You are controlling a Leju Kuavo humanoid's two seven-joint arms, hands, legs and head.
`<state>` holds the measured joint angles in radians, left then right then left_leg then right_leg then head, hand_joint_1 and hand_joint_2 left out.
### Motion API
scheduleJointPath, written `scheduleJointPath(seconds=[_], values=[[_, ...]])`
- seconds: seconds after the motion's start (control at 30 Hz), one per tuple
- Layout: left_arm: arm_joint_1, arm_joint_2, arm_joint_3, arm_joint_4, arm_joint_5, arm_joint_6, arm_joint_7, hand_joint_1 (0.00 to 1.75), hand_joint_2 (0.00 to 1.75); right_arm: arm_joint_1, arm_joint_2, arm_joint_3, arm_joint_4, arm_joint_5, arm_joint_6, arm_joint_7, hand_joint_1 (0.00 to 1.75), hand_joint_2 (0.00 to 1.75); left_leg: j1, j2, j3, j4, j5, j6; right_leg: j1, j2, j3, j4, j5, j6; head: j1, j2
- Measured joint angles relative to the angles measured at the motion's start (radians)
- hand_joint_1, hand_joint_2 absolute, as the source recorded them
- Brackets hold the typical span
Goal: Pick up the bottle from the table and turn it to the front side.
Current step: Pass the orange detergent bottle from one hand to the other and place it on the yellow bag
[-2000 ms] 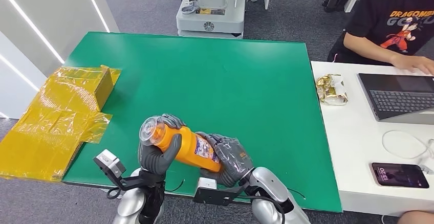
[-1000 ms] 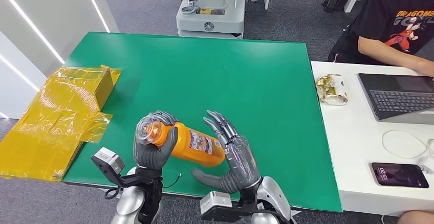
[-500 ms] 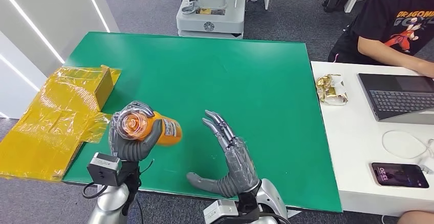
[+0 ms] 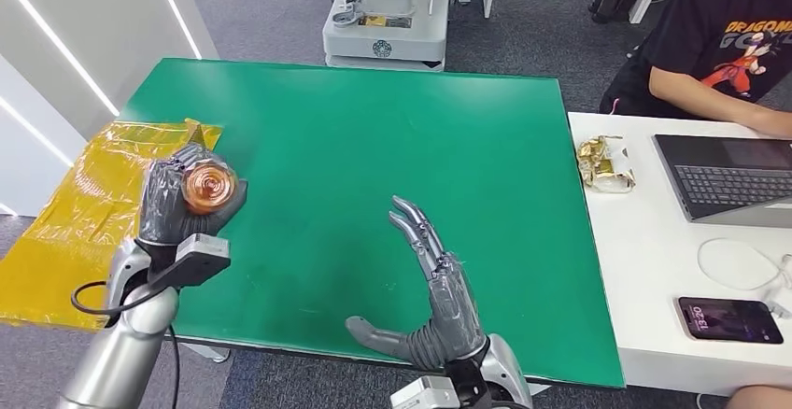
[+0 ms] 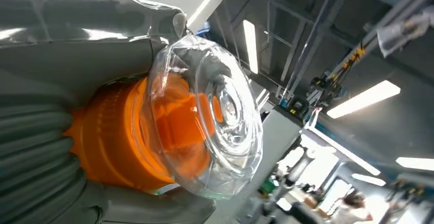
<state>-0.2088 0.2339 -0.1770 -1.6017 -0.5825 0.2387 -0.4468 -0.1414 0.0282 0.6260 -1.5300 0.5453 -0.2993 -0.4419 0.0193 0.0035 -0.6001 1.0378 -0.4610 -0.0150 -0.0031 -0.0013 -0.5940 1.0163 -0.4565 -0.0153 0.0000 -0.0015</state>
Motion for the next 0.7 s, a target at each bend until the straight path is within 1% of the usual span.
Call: scheduleJointPath(seconds=[0.13, 0.4, 0.53, 0.7], values=[[-0.086, 0.05, -0.015, 0.093, -0.13, -0.018, 0.049, 1.75, 1.75, 0.027, 0.0, -0.013, -0.048, 0.026, 0.009, 0.016, 0.0, 1.75, 0.0, 0.001, 0.0, 0.0, 0.0, 0.0, 0.0, 0.001, 0.0, 0.0, 0.001, -0.001, 0.0, 0.0], [-0.2, 0.122, -0.1, 0.26, -0.453, -0.025, 0.213, 1.75, 1.75, 0.071, 0.001, -0.042, -0.112, 0.066, 0.039, 0.022, 0.0, 1.75, 0.0, 0.002, 0.0, 0.0, 0.0, 0.0, 0.0, 0.002, -0.001, 0.0, 0.001, -0.001, 0.0, 0.0], [-0.237, 0.136, -0.132, 0.344, -0.524, -0.041, 0.245, 1.75, 1.75, 0.079, 0.002, -0.051, -0.124, 0.071, 0.043, 0.02, 0.0, 1.75, 0.0, 0.002, 0.0, 0.0, 0.0, 0.0, 0.0, 0.002, -0.001, 0.0, 0.001, -0.001, 0.0, 0.0], [-0.265, 0.133, -0.157, 0.452, -0.569, -0.031, 0.248, 1.75, 1.75, 0.081, 0.002, -0.053, -0.13, 0.055, 0.051, 0.003, 0.0, 1.75, 0.0, 0.002, 0.0, 0.0, 0.0, 0.0, 0.0, 0.002, -0.001, 0.0, 0.001, -0.001, 0.0, 0.0]])
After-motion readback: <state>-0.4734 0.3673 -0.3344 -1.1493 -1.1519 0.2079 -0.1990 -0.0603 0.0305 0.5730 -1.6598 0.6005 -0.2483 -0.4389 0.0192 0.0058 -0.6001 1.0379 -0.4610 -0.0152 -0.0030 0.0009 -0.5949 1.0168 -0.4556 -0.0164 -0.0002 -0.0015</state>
